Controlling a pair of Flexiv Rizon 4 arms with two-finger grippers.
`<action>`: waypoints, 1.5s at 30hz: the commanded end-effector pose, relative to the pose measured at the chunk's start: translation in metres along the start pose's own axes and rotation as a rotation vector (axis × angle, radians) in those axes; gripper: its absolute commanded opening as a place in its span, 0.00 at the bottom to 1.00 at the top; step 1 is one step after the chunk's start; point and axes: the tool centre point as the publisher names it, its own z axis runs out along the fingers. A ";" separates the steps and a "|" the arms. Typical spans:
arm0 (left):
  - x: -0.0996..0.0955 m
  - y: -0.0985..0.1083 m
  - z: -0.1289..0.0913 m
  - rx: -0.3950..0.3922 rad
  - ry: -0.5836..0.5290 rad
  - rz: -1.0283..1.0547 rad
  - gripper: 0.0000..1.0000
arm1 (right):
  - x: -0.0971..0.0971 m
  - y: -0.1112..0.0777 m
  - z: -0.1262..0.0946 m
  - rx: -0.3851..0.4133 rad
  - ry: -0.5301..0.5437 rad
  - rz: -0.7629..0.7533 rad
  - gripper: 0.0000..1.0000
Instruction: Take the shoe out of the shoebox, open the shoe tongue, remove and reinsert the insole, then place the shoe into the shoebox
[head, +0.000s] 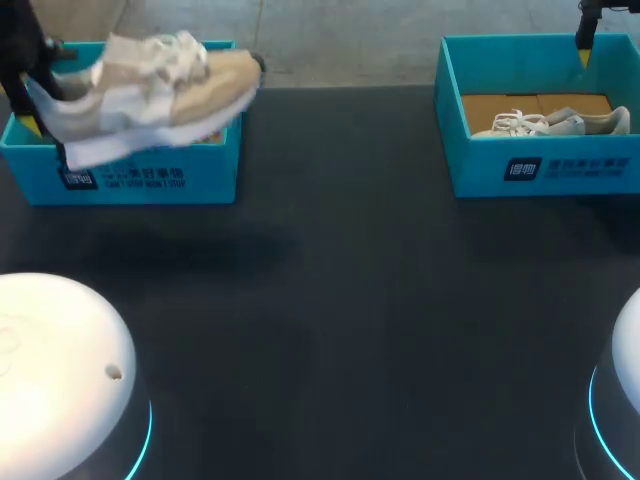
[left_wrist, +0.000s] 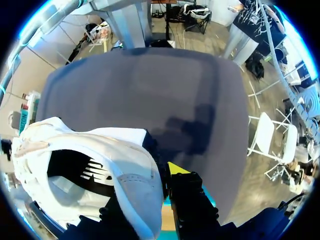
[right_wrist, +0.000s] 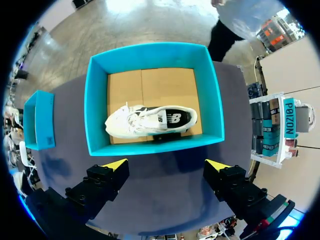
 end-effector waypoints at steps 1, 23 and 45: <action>-0.018 -0.069 0.017 -0.453 0.015 0.016 0.00 | 0.000 -0.001 0.000 -0.001 -0.001 0.001 1.00; -0.066 -0.128 0.075 -0.434 0.044 0.091 0.00 | 0.000 -0.001 0.000 -0.001 -0.001 0.001 1.00; -0.134 -0.121 0.151 -0.318 0.085 0.165 0.00 | 0.000 -0.001 0.000 -0.001 -0.001 0.001 1.00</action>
